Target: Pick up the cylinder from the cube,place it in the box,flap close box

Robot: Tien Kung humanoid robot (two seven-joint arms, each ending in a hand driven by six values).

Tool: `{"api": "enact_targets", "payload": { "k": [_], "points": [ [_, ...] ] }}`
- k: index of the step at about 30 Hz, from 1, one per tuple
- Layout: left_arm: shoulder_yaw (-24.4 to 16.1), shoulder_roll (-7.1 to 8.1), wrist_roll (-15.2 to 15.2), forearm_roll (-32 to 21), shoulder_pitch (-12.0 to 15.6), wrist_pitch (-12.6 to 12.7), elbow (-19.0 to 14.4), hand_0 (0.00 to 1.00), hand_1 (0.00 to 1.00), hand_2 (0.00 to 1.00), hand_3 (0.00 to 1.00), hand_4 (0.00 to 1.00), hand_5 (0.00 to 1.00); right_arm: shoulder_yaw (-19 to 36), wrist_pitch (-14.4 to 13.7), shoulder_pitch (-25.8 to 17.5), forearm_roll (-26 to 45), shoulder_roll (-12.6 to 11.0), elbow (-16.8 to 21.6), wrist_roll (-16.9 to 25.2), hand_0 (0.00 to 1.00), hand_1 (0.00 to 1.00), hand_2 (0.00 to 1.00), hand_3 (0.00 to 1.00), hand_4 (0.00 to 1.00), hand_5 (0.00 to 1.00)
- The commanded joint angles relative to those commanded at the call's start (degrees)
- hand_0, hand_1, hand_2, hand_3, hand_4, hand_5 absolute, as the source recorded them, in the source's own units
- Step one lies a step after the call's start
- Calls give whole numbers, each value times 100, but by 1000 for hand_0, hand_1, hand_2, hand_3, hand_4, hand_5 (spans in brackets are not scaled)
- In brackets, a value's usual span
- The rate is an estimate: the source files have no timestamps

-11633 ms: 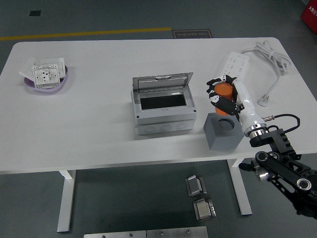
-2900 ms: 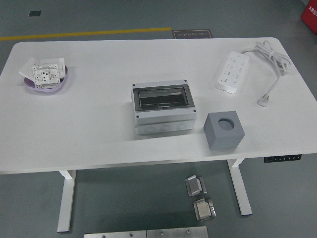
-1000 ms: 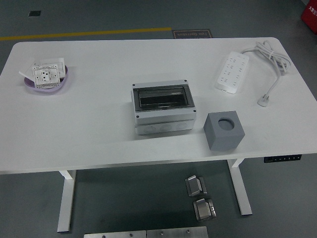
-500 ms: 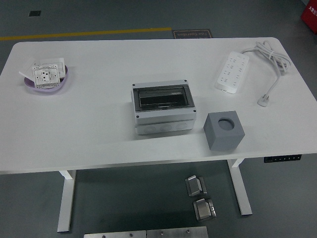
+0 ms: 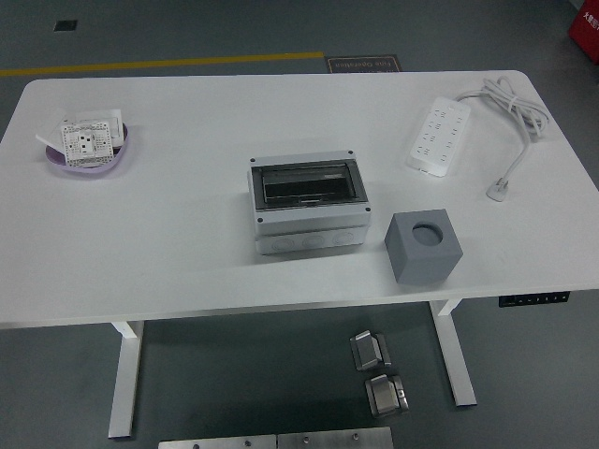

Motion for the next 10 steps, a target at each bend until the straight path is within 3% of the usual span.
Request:
{"api": "enact_targets", "payload": {
  "k": [10],
  "points": [
    [72,56,-31,-90,13,-14,2,652,643,563,622,661,361,-290,-46,83,74,25,-13,88,787,724,741,746,846,580]
  ]
}}
